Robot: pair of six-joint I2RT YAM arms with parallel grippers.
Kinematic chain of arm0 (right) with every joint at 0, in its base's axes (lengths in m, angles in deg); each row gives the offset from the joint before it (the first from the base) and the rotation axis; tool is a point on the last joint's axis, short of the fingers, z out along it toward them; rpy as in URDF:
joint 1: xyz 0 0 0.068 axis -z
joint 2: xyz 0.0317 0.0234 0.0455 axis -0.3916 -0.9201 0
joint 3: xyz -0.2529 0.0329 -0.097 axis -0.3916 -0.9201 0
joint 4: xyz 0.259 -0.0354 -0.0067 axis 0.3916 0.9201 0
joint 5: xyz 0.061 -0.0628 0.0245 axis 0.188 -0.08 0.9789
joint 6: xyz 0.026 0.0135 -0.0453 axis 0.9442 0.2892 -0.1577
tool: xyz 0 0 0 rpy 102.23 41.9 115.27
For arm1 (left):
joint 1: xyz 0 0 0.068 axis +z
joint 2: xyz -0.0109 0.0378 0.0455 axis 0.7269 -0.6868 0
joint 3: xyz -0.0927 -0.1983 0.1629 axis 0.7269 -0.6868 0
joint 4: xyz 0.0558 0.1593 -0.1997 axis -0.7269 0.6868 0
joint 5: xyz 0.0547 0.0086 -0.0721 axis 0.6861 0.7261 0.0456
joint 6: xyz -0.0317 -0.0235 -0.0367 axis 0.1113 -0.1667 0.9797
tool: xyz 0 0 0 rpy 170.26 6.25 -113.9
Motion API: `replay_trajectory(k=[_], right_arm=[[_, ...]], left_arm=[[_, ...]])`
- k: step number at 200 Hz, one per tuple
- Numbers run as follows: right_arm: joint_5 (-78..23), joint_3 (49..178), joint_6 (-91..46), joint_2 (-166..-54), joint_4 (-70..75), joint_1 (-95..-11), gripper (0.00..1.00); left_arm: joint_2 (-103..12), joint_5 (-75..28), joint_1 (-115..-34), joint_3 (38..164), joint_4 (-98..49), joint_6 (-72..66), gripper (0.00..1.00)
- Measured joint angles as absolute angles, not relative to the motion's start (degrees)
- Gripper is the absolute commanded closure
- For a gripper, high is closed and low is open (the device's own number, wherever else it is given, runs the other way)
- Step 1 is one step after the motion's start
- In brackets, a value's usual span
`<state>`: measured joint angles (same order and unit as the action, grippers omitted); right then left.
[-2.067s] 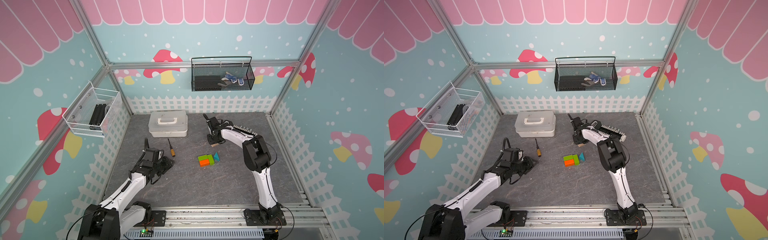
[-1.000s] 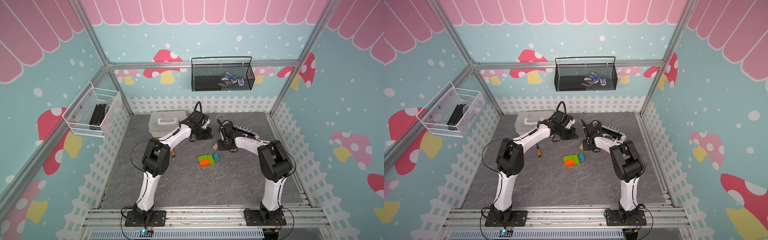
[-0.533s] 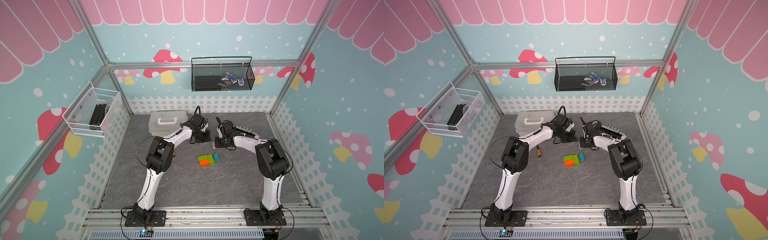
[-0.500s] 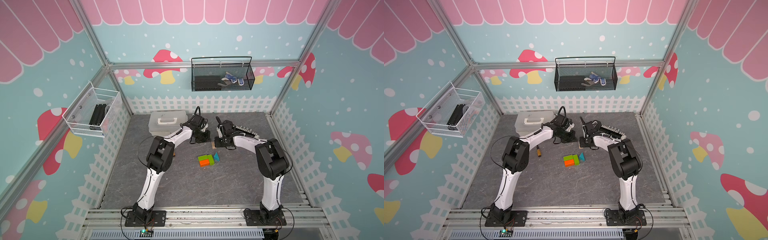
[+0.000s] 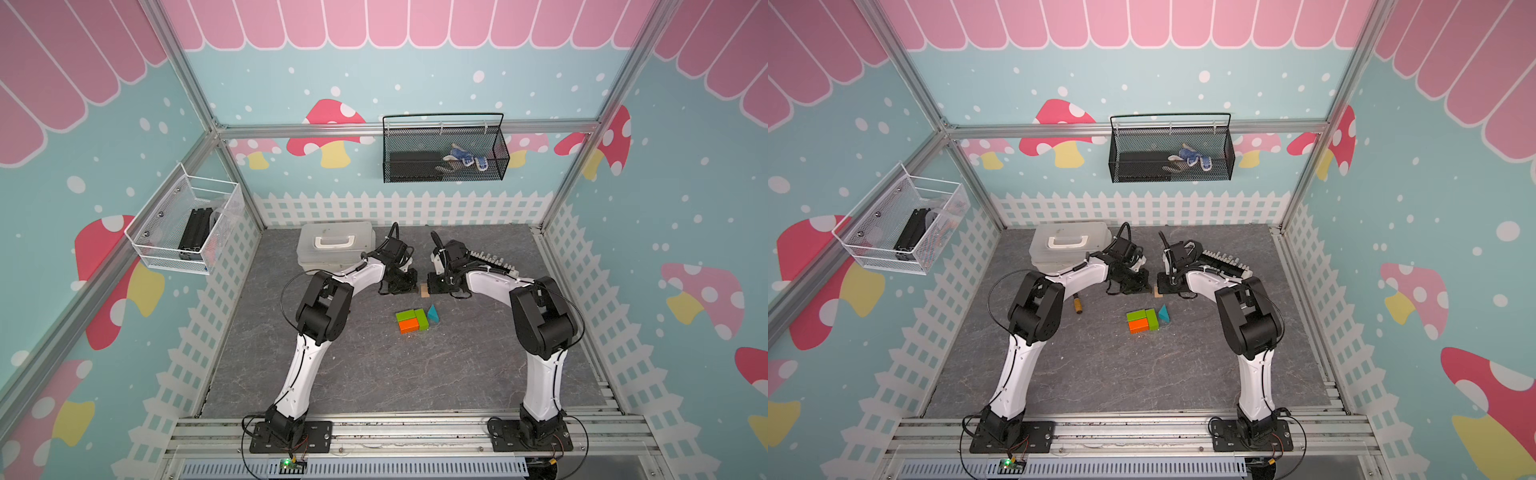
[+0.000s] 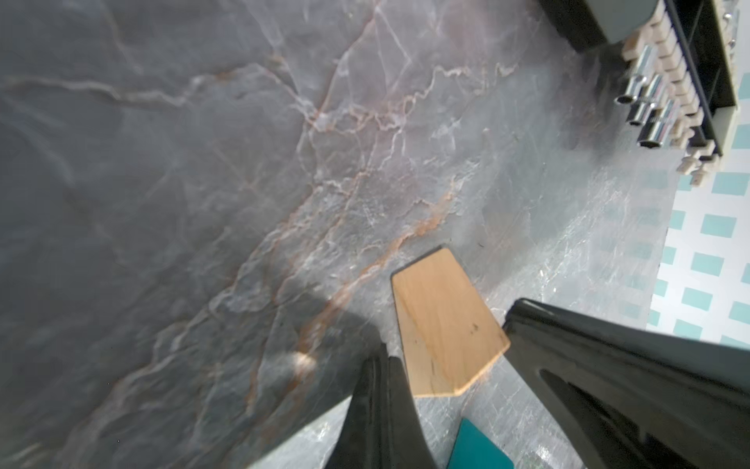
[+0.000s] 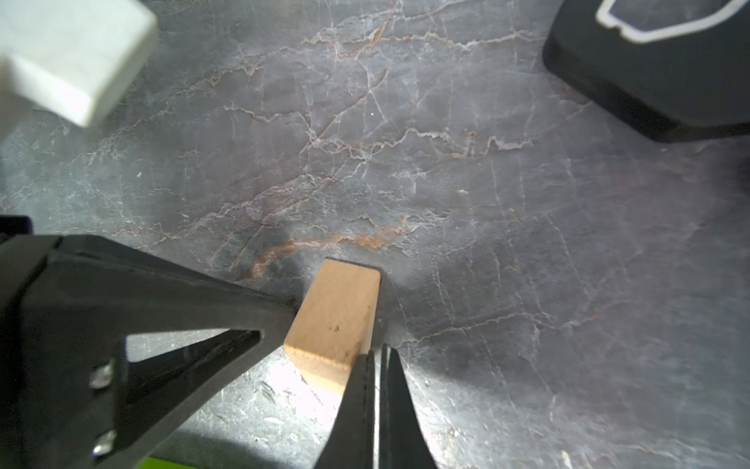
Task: Assemble a piece of candy with building blocks
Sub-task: Adjust the building block at the center of the board.
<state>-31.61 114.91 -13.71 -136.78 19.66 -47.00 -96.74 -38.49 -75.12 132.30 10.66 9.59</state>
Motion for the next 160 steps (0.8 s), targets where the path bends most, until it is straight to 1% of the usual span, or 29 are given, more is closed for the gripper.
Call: replay_trajectory(k=[110, 160], right_arm=[[-28.44, 116.83, -14.17, -136.84, 19.72, -47.46, 0.97], [-27.39, 121.51, -15.26, -139.42, 19.79, -50.54, 0.97]], left_arm=[[-96.74, -38.60, -75.18, 132.04, 8.89, 11.41, 1.00], [-96.08, -35.80, -75.27, 130.95, 8.96, 11.30, 0.99]])
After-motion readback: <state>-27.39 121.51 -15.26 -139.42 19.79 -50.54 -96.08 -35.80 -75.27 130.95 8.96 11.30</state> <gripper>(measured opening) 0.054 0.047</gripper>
